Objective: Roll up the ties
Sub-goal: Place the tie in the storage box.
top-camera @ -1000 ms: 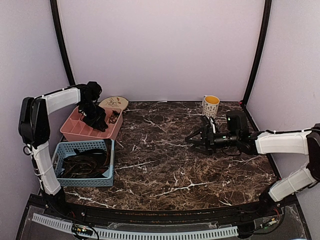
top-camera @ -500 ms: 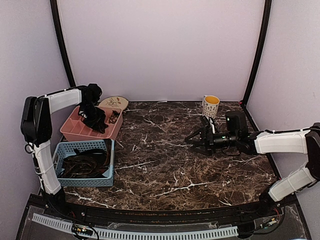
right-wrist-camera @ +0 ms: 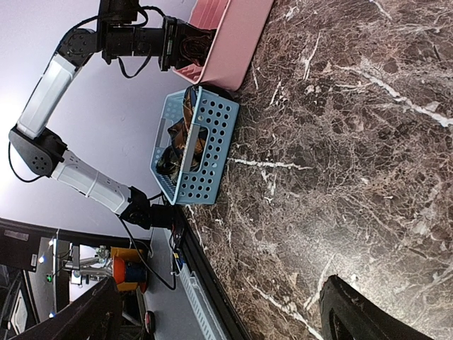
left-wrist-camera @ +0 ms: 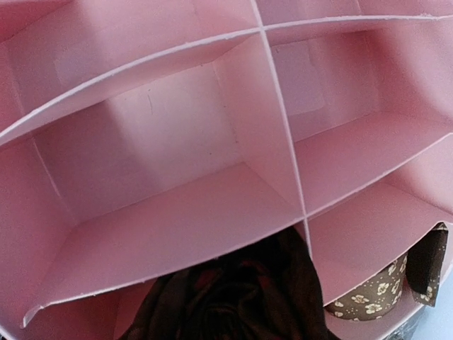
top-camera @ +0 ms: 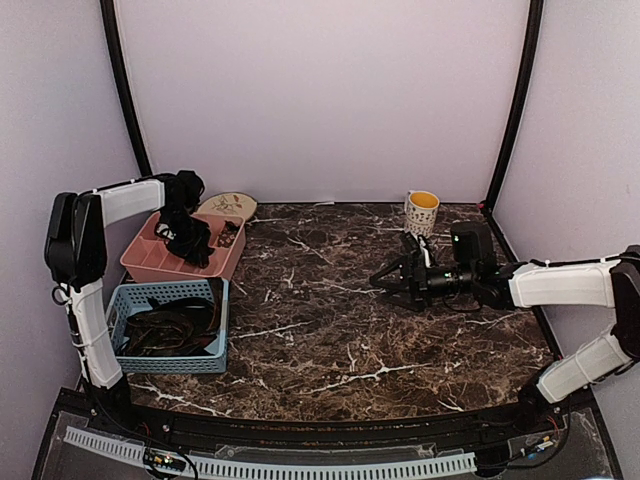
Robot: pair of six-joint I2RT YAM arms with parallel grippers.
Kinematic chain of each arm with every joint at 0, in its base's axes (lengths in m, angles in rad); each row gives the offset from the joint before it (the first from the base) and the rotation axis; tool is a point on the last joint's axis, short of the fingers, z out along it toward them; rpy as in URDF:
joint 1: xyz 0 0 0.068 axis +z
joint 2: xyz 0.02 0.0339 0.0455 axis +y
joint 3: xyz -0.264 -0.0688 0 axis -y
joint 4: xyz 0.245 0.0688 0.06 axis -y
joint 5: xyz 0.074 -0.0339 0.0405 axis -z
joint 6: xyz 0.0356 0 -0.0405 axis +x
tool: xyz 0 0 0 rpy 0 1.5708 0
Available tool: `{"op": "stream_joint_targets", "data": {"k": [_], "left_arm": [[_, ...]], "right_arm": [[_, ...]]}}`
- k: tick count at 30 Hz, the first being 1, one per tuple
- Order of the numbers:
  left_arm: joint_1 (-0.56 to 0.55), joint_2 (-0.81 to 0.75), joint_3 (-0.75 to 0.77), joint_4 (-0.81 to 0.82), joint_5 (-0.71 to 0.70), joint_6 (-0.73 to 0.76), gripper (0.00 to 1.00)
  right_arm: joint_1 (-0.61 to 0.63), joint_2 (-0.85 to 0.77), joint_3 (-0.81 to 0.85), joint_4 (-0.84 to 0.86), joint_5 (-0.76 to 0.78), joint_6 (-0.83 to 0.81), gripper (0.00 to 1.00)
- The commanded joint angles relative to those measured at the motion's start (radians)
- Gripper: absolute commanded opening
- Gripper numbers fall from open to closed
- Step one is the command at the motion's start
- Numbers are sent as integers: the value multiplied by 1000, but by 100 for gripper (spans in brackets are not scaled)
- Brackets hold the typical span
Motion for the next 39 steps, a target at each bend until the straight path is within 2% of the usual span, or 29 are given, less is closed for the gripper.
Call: {"op": "stream_joint_targets", "data": {"k": [1, 9, 16, 23, 24, 25, 27, 28, 29, 39], "left_arm": [[11, 120, -45, -68, -39, -38, 8], [10, 176, -35, -69, -16, -47, 11], [-4, 195, 26, -118, -47, -39, 37], [-21, 192, 127, -188, -73, -39, 54], [-22, 191, 141, -197, -76, -39, 61], [-23, 190, 153, -205, -79, -39, 65], [-23, 185, 175, -218, -85, -40, 66], [-27, 181, 183, -223, -87, -38, 75], [-28, 177, 192, -228, -90, -39, 78], [-34, 146, 266, -283, -110, -46, 82]], "right_arm": [[-9, 2, 25, -4, -4, -20, 97], [-13, -4, 17, -6, -3, -19, 97], [-14, -12, 12, -6, -3, -19, 97], [-14, -15, 13, 2, -5, -11, 97], [-14, -21, 13, 0, -5, -12, 97], [-14, -24, 12, -5, -5, -14, 97], [-14, -29, 12, -8, -2, -17, 97], [-14, -29, 10, -8, -1, -17, 97], [-14, -29, 11, -8, -1, -16, 97], [-14, -35, 7, 2, -5, -11, 97]]}}
